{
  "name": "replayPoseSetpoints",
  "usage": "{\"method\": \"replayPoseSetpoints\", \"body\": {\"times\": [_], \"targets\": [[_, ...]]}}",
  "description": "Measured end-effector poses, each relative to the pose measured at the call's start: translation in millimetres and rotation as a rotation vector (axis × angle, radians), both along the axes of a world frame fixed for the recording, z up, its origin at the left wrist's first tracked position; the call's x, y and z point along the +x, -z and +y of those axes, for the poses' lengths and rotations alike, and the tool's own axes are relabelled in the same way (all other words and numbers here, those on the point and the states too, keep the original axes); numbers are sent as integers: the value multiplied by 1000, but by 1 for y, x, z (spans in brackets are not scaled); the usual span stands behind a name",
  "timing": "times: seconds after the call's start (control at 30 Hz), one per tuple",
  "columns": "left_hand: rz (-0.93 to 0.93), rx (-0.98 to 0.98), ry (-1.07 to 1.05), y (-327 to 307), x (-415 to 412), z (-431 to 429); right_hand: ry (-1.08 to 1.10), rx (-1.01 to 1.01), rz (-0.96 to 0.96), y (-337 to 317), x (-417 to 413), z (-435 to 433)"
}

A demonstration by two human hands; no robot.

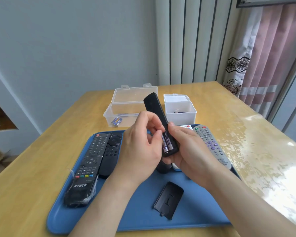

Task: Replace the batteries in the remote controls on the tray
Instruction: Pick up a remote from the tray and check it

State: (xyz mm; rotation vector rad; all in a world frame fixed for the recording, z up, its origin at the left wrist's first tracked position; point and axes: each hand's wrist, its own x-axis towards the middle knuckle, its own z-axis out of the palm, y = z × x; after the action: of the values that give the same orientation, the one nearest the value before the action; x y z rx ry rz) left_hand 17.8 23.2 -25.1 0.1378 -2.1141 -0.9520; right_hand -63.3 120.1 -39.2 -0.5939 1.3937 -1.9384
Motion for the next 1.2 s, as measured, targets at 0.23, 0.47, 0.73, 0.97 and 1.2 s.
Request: {"method": "replayPoseSetpoints", "body": {"times": [0.23, 0.47, 0.73, 0.97, 1.2], "targets": [[33, 127, 44, -5, 3, 6, 13, -76, -115, -3, 1, -1], [36, 65, -34, -1, -1, 4, -36, -187, -299, -2, 4, -2], [54, -70, -33, 2, -4, 3, -60, -189, -301, -2, 10, -4], [54, -32, 13, 5, -3, 3, -45, -162, -264, -6, 15, -4], [56, -34, 21, 3, -2, 4, 1, -177, -214, -10, 8, -2]]}}
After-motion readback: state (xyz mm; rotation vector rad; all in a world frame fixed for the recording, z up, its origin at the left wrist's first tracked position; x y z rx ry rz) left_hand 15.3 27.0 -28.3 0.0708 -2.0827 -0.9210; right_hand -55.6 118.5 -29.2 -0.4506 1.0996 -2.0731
